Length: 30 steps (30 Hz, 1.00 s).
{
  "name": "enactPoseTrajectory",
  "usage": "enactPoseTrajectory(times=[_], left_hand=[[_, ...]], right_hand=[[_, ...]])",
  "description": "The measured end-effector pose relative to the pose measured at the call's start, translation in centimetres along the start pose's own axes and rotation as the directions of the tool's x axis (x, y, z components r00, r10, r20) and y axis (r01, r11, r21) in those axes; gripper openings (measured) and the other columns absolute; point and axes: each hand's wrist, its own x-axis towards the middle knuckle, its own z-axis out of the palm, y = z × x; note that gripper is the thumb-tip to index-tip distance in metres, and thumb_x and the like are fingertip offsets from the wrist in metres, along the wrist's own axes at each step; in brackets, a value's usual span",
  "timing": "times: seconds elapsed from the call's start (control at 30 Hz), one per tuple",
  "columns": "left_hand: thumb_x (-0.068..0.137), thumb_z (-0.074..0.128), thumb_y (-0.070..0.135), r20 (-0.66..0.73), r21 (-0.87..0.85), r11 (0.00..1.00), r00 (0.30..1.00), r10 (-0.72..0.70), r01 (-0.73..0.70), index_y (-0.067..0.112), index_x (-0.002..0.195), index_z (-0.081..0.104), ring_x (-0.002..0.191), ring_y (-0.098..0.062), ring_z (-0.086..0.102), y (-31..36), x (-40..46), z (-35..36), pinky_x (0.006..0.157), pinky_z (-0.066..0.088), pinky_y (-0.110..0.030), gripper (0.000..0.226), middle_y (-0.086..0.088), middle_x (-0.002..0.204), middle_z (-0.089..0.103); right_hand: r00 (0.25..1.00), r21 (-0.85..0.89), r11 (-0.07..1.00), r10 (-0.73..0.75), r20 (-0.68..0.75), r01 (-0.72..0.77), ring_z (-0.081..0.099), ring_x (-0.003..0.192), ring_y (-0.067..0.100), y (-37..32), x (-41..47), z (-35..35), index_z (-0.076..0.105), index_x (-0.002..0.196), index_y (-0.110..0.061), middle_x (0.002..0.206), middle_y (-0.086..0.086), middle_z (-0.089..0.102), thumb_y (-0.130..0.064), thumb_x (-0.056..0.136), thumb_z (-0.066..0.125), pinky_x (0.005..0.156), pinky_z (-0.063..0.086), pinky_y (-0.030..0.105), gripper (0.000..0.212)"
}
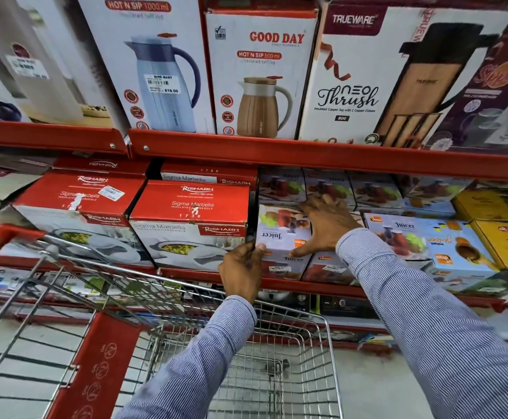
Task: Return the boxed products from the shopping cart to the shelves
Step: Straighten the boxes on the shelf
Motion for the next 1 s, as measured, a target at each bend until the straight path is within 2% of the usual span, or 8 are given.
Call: enactPoseTrajectory(times=[0.2, 0.27, 0.33, 0.4, 0.5, 0.63, 0.8, 1.0], left_hand=[[0.088, 0.065, 0.037, -0.005, 0.147, 0.98, 0.991, 0.135, -0.133, 0.018, 0.101, 0.078, 0.078, -0.001, 0.069, -0.9, -0.4, -5.3, 0.076, 0.055, -0.02, 0.026, 0.001, 0.092, 0.079], [0.088, 0.066, 0.033, -0.118, 0.12, 0.984, 0.982, 0.147, -0.132, 0.023, 0.095, 0.077, 0.075, 0.011, 0.067, -1.8, 0.0, -8.6, 0.071, 0.054, -0.01, 0.017, 0.007, 0.089, 0.077], [0.087, 0.069, 0.026, -0.272, 0.041, 0.994, 0.956, 0.106, -0.098, 0.022, 0.097, 0.073, 0.078, 0.007, 0.068, -2.3, 1.3, -12.1, 0.075, 0.055, -0.016, 0.012, 0.007, 0.088, 0.074], [0.086, 0.069, 0.023, -0.327, -0.001, 0.998, 0.943, 0.06, -0.063, 0.016, 0.105, 0.067, 0.086, -0.017, 0.071, -2.4, 2.9, -14.8, 0.077, 0.055, -0.029, 0.021, 0.0, 0.092, 0.072], [0.085, 0.07, 0.026, -0.275, 0.065, 0.998, 0.961, 0.022, -0.004, 0.012, 0.115, 0.058, 0.097, -0.029, 0.068, -2.1, 4.8, -16.8, 0.086, 0.056, -0.042, 0.035, -0.009, 0.106, 0.07], [0.085, 0.068, 0.028, -0.097, 0.157, 0.987, 0.994, 0.047, -0.032, 0.013, 0.126, 0.054, 0.107, -0.031, 0.065, -2.2, 5.7, -17.7, 0.094, 0.054, -0.044, 0.046, -0.011, 0.118, 0.068], [0.082, 0.072, 0.022, -0.03, 0.188, 0.981, 0.998, 0.053, -0.046, 0.013, 0.129, 0.053, 0.112, -0.029, 0.062, -2.6, 6.0, -18.5, 0.09, 0.042, -0.026, 0.051, -0.009, 0.124, 0.065], [0.081, 0.072, 0.023, 0.036, 0.226, 0.972, 0.998, 0.053, -0.06, 0.013, 0.134, 0.05, 0.114, -0.032, 0.062, -2.5, 6.3, -19.0, 0.097, 0.047, -0.037, 0.058, -0.012, 0.127, 0.064]], right_hand=[[0.981, 0.126, 0.991, 0.058, -0.186, -0.034, 0.027, 0.139, 0.027, -2.2, -2.8, 0.9, 0.028, 0.147, -0.02, 0.153, 0.003, 0.034, -0.076, 0.053, 0.067, 0.109, 0.03, 0.049, 0.116], [0.929, 0.356, 0.934, 0.09, -0.358, 0.046, 0.038, 0.134, 0.024, -4.5, -4.4, 1.9, 0.035, 0.144, -0.022, 0.148, 0.002, 0.043, -0.058, 0.066, 0.072, 0.109, 0.032, 0.038, 0.094], [0.888, 0.657, 0.743, 0.209, -0.409, 0.127, 0.047, 0.126, 0.016, -8.0, -5.6, 2.5, 0.042, 0.141, -0.027, 0.142, -0.004, 0.05, -0.043, 0.075, 0.074, 0.105, 0.038, 0.03, 0.075], [0.882, 0.819, 0.564, 0.324, -0.342, 0.11, 0.052, 0.121, 0.011, -11.5, -5.9, 2.7, 0.044, 0.14, -0.027, 0.139, -0.007, 0.053, -0.036, 0.079, 0.073, 0.099, 0.046, 0.03, 0.068], [0.897, 0.909, 0.416, 0.391, -0.206, 0.027, 0.055, 0.125, 0.017, -15.1, -5.5, 2.6, 0.046, 0.139, -0.019, 0.14, 0.0, 0.056, -0.028, 0.081, 0.074, 0.1, 0.048, 0.032, 0.065], [0.923, 0.926, 0.374, 0.373, -0.098, -0.053, 0.046, 0.134, 0.019, -16.9, -4.7, 2.2, 0.04, 0.144, -0.017, 0.147, 0.002, 0.049, -0.022, 0.084, 0.07, 0.108, 0.042, 0.036, 0.066], [0.92, 0.929, 0.358, 0.387, -0.059, -0.091, 0.044, 0.136, 0.017, -17.8, -4.5, 2.1, 0.036, 0.147, -0.014, 0.15, 0.002, 0.045, -0.011, 0.084, 0.068, 0.105, 0.041, 0.027, 0.071], [0.9, 0.947, 0.312, 0.431, -0.063, -0.083, 0.044, 0.136, 0.018, -18.2, -4.7, 2.2, 0.037, 0.147, -0.011, 0.149, 0.005, 0.046, -0.01, 0.079, 0.074, 0.102, 0.04, 0.024, 0.077]])
